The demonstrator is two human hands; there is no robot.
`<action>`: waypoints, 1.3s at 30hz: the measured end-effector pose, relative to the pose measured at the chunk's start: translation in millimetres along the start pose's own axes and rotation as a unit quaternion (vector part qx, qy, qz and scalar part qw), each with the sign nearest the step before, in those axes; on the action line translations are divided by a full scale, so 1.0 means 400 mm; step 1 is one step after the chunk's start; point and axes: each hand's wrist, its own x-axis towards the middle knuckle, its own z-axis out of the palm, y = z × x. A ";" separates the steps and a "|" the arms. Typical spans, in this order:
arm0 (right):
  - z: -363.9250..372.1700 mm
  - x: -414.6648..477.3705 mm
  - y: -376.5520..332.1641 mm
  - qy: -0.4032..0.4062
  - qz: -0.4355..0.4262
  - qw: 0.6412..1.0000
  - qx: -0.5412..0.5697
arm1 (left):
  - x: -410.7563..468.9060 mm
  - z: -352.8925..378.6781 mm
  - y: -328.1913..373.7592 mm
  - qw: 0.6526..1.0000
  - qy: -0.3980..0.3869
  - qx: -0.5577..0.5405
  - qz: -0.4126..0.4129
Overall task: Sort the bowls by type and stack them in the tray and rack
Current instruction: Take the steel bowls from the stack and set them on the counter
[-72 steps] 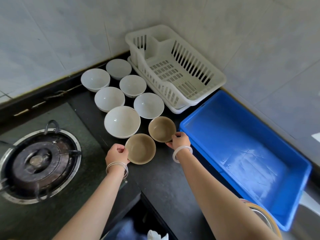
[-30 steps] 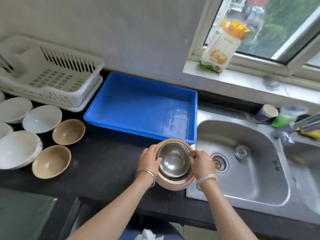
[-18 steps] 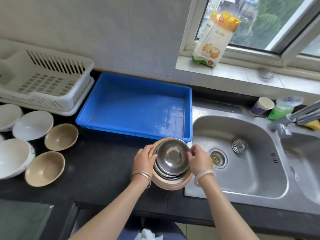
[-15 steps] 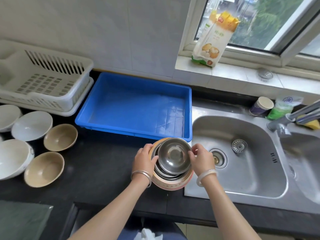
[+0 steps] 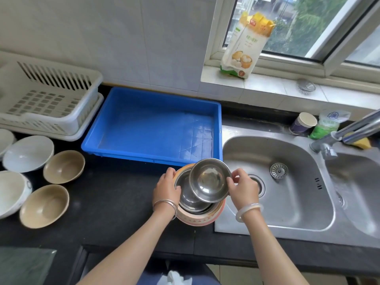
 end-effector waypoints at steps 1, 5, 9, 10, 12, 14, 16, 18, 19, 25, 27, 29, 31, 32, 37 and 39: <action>-0.001 0.000 0.000 0.001 0.001 1.000 0.004 | 0.000 -0.001 0.000 1.000 0.001 0.005 0.003; -0.010 -0.002 -0.002 0.003 0.008 1.000 0.017 | 0.004 -0.010 0.000 1.000 0.003 0.023 0.002; -0.022 0.001 -0.007 0.003 0.015 0.999 0.030 | 0.007 -0.020 0.004 0.999 0.005 0.037 -0.013; -0.024 0.001 -0.009 0.003 0.017 0.999 0.035 | 0.006 -0.022 0.004 0.999 0.004 0.040 -0.017; -0.030 -0.001 -0.010 0.002 0.020 0.999 0.038 | 0.003 -0.026 0.009 0.999 0.006 0.043 -0.020; -0.035 -0.006 -0.012 -0.005 0.025 0.999 0.037 | -0.001 -0.026 0.018 0.999 0.014 0.046 -0.006; -0.038 -0.011 -0.013 -0.011 0.029 0.999 0.040 | -0.005 -0.029 0.030 0.999 0.027 0.038 0.005; -0.043 -0.014 -0.016 -0.014 0.029 0.999 0.036 | -0.006 -0.036 0.036 0.999 0.037 0.005 -0.002; -0.047 -0.014 -0.018 -0.013 0.029 0.999 0.038 | -0.005 -0.041 0.037 0.999 0.041 -0.019 -0.008; -0.070 -0.024 -0.054 -0.020 0.016 0.996 0.086 | 0.003 -0.099 0.032 0.993 0.058 -0.093 -0.033; -0.068 -0.023 -0.074 -0.022 -0.001 0.995 0.093 | 0.003 -0.127 0.021 0.992 0.072 -0.100 -0.039; -0.059 -0.022 -0.099 -0.027 -0.010 0.994 0.107 | 0.000 -0.160 0.001 0.989 0.089 -0.107 -0.050; -0.041 -0.020 -0.126 -0.039 -0.018 0.993 0.112 | -0.004 -0.196 -0.028 0.986 0.105 -0.116 -0.062; -0.028 -0.019 -0.141 -0.047 -0.021 0.992 0.114 | -0.007 -0.214 -0.044 0.984 0.111 -0.119 -0.070; 0.066 -0.016 -0.216 -0.099 -0.064 0.987 0.108 | -0.028 -0.293 -0.153 0.972 0.151 -0.131 -0.126; 0.116 -0.019 -0.248 -0.127 -0.068 0.983 0.113 | -0.042 -0.318 -0.203 0.965 0.164 -0.140 -0.153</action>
